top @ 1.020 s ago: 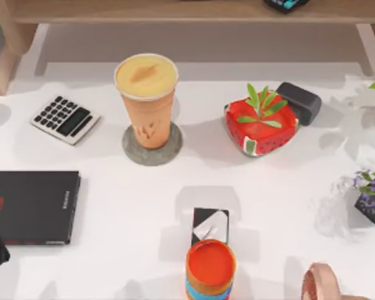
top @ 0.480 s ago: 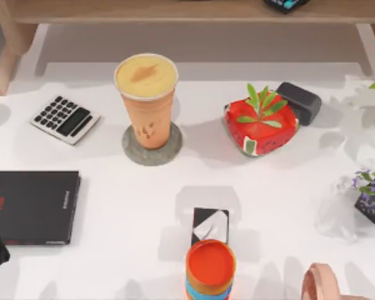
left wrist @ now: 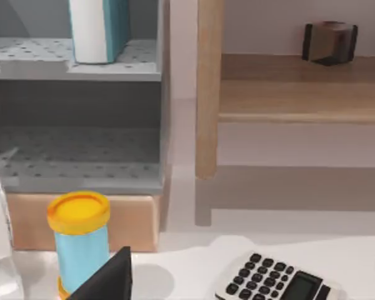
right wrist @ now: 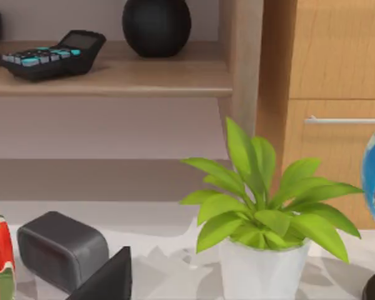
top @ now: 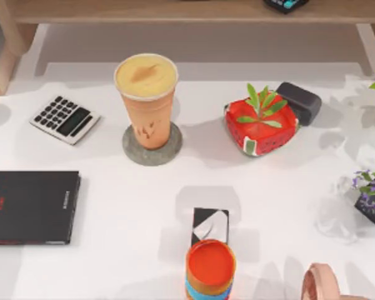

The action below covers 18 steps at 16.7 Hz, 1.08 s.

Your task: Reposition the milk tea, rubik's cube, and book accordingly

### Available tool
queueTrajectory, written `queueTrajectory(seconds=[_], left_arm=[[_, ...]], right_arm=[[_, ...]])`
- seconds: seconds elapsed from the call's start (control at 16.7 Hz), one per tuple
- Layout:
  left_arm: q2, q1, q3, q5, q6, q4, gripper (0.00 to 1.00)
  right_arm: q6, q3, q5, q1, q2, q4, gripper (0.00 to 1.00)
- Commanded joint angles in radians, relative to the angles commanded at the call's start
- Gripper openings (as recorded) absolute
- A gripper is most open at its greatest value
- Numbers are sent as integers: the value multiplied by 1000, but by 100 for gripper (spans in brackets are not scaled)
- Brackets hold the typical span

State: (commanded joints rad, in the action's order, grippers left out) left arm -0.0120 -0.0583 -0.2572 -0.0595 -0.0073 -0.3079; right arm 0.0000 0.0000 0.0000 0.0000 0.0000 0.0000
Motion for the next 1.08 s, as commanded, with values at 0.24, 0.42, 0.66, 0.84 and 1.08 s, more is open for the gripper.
queueTrajectory(seconds=[0.24, 0.42, 0.66, 0.84, 1.08], left_arm=[[356, -50, -228, -58, 2, 171, 100], [700, -94, -416, -106, 4, 318, 100], [1181, -153, -657, -170, 7, 521, 100], [1506, -192, -816, -212, 8, 667, 100], [1819, -227, -982, -255, 6, 828, 100]], right_arm=[[0, 0, 0, 0, 0, 0, 100], [0, 0, 0, 0, 0, 0, 100], [0, 0, 0, 0, 0, 0, 100], [0, 0, 0, 0, 0, 0, 100], [0, 0, 0, 0, 0, 0, 100]])
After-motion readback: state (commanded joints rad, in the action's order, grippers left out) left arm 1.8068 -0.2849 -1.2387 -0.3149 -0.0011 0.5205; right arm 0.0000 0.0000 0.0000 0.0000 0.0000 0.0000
